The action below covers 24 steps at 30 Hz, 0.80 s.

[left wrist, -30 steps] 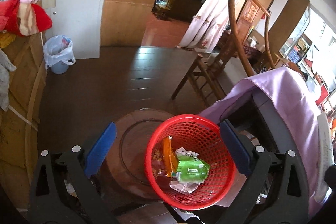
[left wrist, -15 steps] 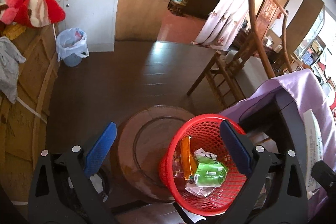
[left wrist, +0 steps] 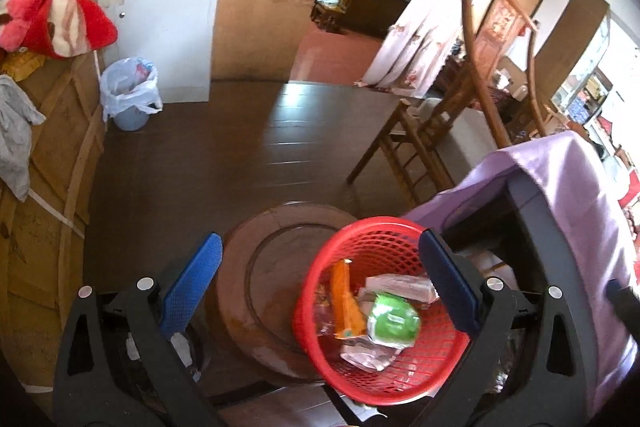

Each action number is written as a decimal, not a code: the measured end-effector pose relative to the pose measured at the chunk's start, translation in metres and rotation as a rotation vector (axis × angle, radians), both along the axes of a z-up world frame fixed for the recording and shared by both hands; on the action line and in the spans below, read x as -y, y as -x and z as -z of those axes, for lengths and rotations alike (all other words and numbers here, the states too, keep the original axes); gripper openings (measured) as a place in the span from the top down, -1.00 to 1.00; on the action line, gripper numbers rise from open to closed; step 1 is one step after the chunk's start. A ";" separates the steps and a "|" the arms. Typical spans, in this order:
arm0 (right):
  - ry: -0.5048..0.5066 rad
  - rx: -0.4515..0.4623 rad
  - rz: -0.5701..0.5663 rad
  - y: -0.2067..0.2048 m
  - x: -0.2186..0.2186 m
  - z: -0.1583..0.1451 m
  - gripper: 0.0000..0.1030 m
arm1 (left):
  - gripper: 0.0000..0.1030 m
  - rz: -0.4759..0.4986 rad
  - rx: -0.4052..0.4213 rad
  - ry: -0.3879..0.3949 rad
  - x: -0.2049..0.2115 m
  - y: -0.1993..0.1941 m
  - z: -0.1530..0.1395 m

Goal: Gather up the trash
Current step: 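Open the right gripper to drop the medicine box into the wastebasket, then bring both grippers back over the table toward the remaining items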

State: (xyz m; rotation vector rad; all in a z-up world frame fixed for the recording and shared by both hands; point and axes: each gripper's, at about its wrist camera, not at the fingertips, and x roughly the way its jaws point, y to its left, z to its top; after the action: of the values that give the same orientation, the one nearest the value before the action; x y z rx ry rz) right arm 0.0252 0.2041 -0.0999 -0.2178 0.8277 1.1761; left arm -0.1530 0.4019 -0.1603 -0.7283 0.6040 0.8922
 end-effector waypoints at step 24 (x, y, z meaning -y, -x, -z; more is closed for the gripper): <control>-0.077 0.070 0.253 -0.067 0.138 -0.071 -0.51 | -0.86 0.190 -0.030 -0.018 0.052 -0.047 0.008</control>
State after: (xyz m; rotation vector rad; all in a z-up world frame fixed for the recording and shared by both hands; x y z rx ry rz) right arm 0.0924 0.0661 -0.0293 -0.0873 0.7237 0.9551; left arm -0.1063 0.3498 -0.1687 -0.6309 0.6794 0.7328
